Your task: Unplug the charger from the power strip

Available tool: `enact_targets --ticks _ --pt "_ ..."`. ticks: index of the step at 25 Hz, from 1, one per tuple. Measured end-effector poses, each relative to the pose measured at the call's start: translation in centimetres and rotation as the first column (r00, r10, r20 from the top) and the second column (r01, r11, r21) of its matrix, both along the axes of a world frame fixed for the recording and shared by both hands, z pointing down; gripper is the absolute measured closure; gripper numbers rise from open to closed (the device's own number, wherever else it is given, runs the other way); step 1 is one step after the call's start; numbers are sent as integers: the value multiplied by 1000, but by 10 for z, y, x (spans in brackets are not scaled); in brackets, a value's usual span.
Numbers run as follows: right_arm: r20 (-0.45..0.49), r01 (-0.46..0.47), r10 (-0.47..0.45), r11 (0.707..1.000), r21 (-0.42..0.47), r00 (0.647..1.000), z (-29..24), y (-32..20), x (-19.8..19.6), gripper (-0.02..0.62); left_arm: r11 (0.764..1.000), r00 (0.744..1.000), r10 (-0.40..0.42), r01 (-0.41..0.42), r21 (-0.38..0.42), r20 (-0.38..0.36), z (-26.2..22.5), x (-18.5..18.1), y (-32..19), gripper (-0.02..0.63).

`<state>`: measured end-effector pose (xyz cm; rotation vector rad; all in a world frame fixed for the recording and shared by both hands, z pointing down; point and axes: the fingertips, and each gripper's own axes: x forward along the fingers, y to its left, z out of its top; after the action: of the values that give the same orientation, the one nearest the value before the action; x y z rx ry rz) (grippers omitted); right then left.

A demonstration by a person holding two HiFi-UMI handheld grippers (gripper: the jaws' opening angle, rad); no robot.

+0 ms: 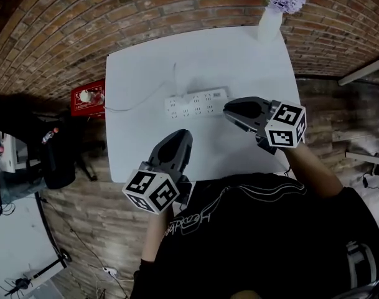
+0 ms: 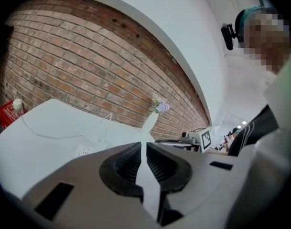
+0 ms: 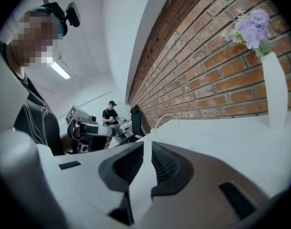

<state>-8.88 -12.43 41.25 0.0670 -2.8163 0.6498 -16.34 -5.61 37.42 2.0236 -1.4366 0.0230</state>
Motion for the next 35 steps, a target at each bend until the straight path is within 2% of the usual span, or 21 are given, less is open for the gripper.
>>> enact_targets --ticks 2,6,9,11,15,18,23,27,29,32,35 --pt "-24 -5 5 1000 14 1000 12 -11 -7 530 1000 1000 6 -7 -7 -25 4 -4 -9 591" --pt "-77 5 -6 1000 -16 997 44 -21 -20 470 999 1000 16 -17 -38 -5 20 -11 -18 586" --pt "-165 -1 12 998 68 986 69 -31 -26 465 997 1000 13 -14 -73 -13 33 -18 -24 580" --pt "-228 29 2 991 130 974 88 -35 -30 460 995 1000 8 -9 -95 -9 42 -23 -27 571" --pt "-280 69 -25 987 146 960 107 -35 -34 440 990 1000 -1 1 -142 1 60 -29 -32 536" --pt "-318 98 -31 975 197 948 115 -36 -34 429 985 1000 -22 24 -172 13 72 -35 -37 498" --pt "-350 114 -20 962 250 936 127 -38 -34 425 977 995 -55 71 -198 89 94 -46 -51 433" --pt "-365 117 0 947 300 931 129 -39 -33 446 974 977 -82 121 -191 199 104 -55 -65 398" --pt "-359 116 2 944 309 933 128 -39 -33 446 973 963 -97 144 -179 250 107 -58 -73 397" --pt "-345 111 6 941 318 939 126 -40 -33 451 968 960 -109 161 -192 258 114 -58 -84 391" --pt "-339 106 10 941 321 941 126 -40 -34 451 963 945 -118 184 -198 306 122 -61 -94 391"
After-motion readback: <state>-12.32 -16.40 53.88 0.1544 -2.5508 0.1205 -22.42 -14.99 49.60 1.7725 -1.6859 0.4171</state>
